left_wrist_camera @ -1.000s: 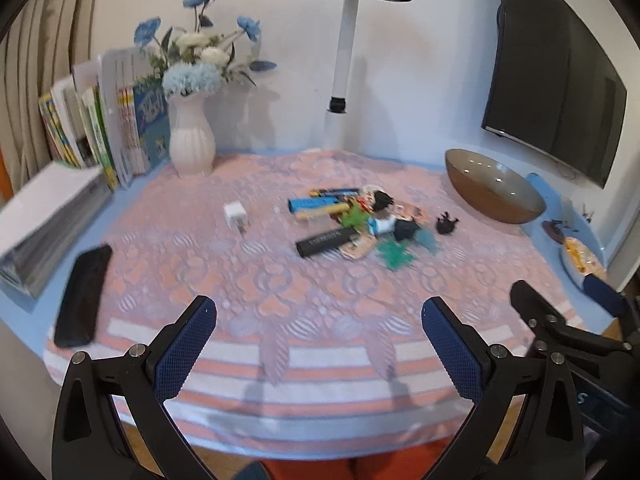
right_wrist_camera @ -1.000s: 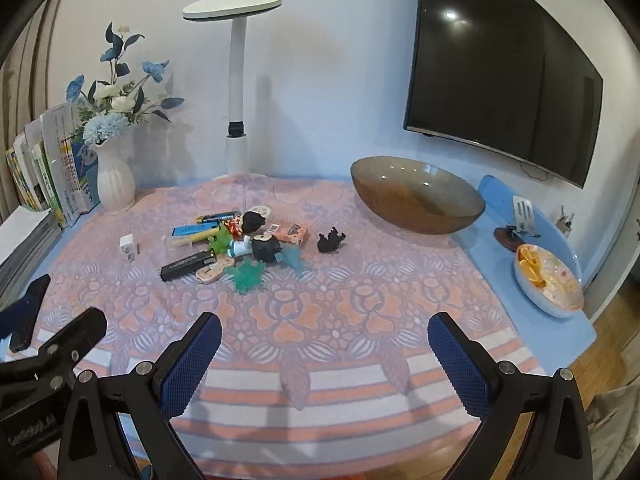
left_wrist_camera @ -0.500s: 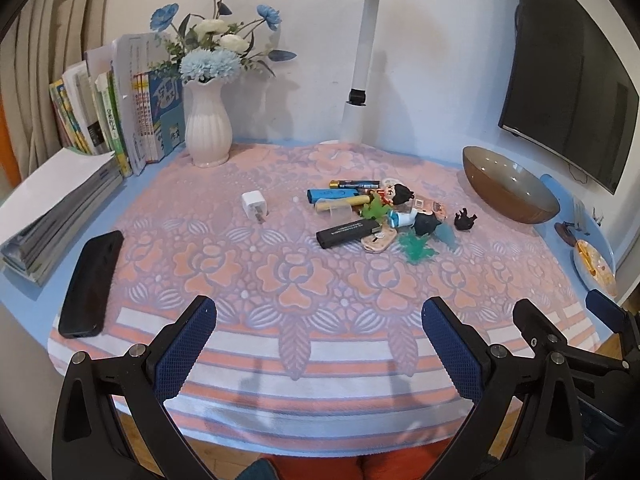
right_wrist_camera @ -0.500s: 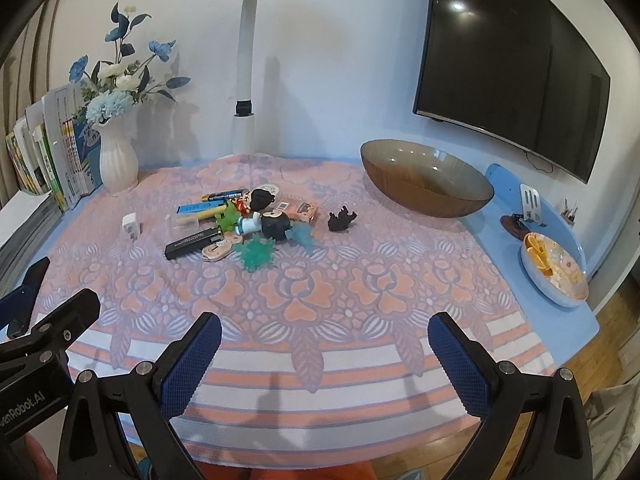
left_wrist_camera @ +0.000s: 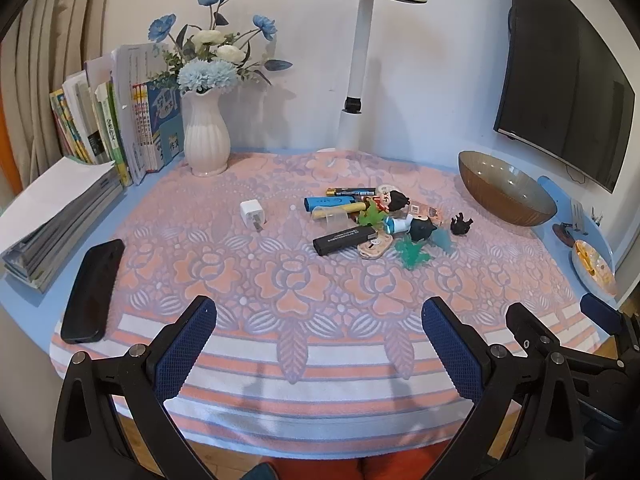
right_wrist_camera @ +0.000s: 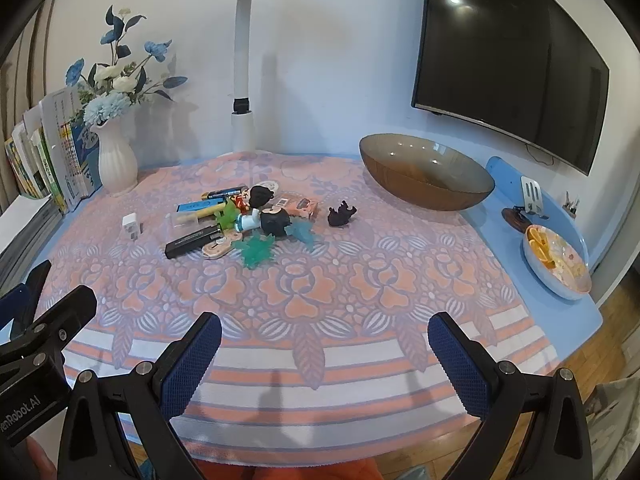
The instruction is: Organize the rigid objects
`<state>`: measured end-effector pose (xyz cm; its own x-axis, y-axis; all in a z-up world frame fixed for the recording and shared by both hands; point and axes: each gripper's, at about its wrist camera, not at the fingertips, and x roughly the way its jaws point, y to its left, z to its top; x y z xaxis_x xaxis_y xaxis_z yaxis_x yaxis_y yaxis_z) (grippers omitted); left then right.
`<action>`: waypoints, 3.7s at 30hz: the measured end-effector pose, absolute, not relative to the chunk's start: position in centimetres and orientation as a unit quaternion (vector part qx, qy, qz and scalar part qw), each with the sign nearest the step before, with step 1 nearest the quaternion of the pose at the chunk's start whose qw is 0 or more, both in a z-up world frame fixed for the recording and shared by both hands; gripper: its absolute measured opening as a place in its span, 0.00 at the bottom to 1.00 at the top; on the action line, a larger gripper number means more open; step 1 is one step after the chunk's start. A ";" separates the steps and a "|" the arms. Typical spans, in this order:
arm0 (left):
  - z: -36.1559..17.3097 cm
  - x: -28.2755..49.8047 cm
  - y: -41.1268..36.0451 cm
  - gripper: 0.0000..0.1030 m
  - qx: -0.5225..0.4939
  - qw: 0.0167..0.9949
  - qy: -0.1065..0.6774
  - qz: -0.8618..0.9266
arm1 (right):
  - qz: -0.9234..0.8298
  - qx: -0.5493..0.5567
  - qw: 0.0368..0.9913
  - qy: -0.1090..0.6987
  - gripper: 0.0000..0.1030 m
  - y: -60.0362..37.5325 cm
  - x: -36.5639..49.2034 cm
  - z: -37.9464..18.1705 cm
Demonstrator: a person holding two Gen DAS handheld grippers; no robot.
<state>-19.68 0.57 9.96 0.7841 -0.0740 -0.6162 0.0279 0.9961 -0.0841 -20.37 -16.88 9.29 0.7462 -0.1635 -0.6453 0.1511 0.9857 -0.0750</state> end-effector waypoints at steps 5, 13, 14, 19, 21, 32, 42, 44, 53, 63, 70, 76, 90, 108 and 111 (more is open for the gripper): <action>9.8 -19.7 0.5 0.99 -0.035 0.944 0.328 -0.030 | -0.086 -0.006 0.933 0.349 1.00 -17.0 -20.3 9.2; 9.7 -19.6 0.7 0.99 -0.039 0.942 0.331 -0.029 | -0.088 -0.006 0.932 0.352 1.00 -17.0 -20.2 9.1; 9.7 -19.6 0.8 0.99 -0.040 0.942 0.331 -0.029 | -0.088 -0.006 0.931 0.353 1.00 -16.9 -20.2 9.0; 9.7 -19.6 0.8 0.99 -0.040 0.942 0.331 -0.029 | -0.089 -0.007 0.930 0.357 1.00 -16.8 -20.2 8.9; 9.7 -19.6 0.8 0.99 -0.041 0.942 0.332 -0.030 | -0.089 -0.007 0.930 0.357 1.00 -16.8 -20.2 8.9; 9.4 -19.3 0.4 0.99 -0.033 0.940 0.337 -0.034 | -0.073 -0.016 0.925 0.373 1.00 -16.0 -19.6 8.3; 9.1 -18.0 2.3 0.99 -0.029 0.941 0.335 -0.029 | -0.081 -0.029 0.922 0.378 1.00 -16.3 -18.5 7.7; 8.9 -17.0 4.0 0.99 -0.031 0.940 0.338 -0.020 | -0.083 -0.029 0.922 0.378 1.00 -16.7 -18.1 7.5; 8.7 -11.0 9.9 0.99 -0.076 0.931 0.358 -0.020 | -0.071 -0.048 0.916 0.393 1.00 -18.1 -13.6 6.7; 6.1 -1.6 8.9 0.89 -0.051 0.910 0.411 -0.009 | -0.055 -0.002 0.913 0.404 0.94 -23.0 -7.7 7.1; 3.8 2.7 7.3 0.69 -0.037 0.898 0.437 -0.013 | -0.027 0.041 0.895 0.443 0.62 -26.8 -2.7 5.7; 2.9 3.3 7.1 0.61 -0.040 0.895 0.443 -0.021 | -0.016 0.070 0.886 0.458 0.59 -27.0 1.1 4.1; 2.0 3.4 8.1 0.31 -0.073 0.891 0.447 -0.021 | -0.051 0.028 0.888 0.456 0.29 -26.1 4.5 1.4; 10.1 -1.4 -1.4 0.31 -0.014 0.919 0.375 -0.120 | -0.047 0.081 0.921 0.379 0.29 -31.7 -4.2 8.9; 13.0 -1.0 -5.1 0.31 0.006 0.924 0.353 -0.149 | -0.059 0.081 0.932 0.349 0.29 -33.6 -4.8 11.4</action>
<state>-1.00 -5.10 12.96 0.7071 -0.2708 -0.6531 0.2788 0.9557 -0.0945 -4.84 -33.61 11.42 0.7499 -0.0534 -0.6594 0.1662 0.9800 0.1097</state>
